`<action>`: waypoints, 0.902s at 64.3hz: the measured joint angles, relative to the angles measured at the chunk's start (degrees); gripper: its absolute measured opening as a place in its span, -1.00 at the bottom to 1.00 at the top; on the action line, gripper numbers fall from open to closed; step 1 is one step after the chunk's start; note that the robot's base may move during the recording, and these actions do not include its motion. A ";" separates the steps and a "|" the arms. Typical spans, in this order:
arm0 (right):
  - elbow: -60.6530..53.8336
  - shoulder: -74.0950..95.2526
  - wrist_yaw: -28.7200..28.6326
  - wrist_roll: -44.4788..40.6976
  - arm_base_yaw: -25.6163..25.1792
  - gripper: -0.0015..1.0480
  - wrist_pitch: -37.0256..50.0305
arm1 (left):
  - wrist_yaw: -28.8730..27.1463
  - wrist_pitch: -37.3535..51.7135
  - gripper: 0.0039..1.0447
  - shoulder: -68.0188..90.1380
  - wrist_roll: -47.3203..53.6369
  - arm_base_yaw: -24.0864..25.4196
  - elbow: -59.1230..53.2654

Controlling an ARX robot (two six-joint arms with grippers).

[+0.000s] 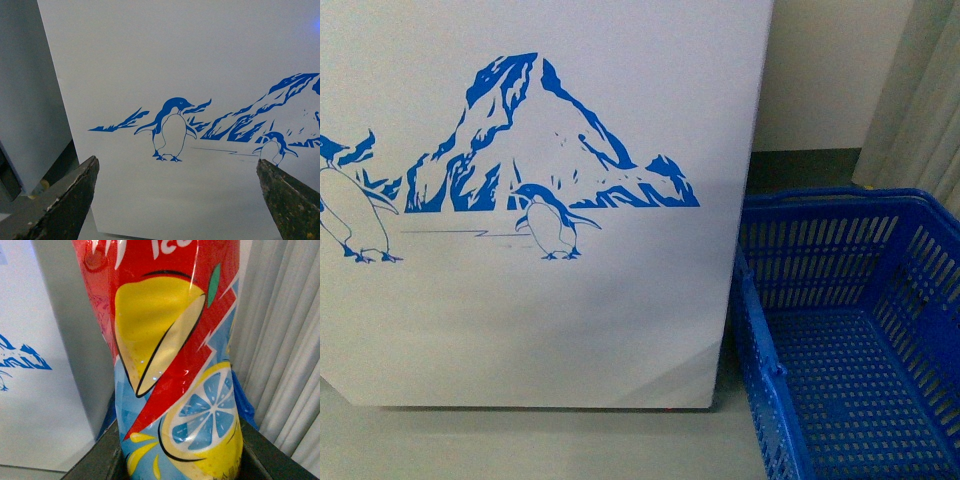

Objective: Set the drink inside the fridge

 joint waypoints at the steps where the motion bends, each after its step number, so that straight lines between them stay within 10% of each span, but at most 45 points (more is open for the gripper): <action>1: 0.00 0.00 0.00 -0.02 0.00 -0.20 0.00 | 0.00 0.00 0.85 0.00 0.00 0.00 0.00; 58: 0.00 0.00 0.00 -0.02 0.00 -0.20 0.00 | 0.00 0.00 0.85 0.00 0.00 0.00 0.00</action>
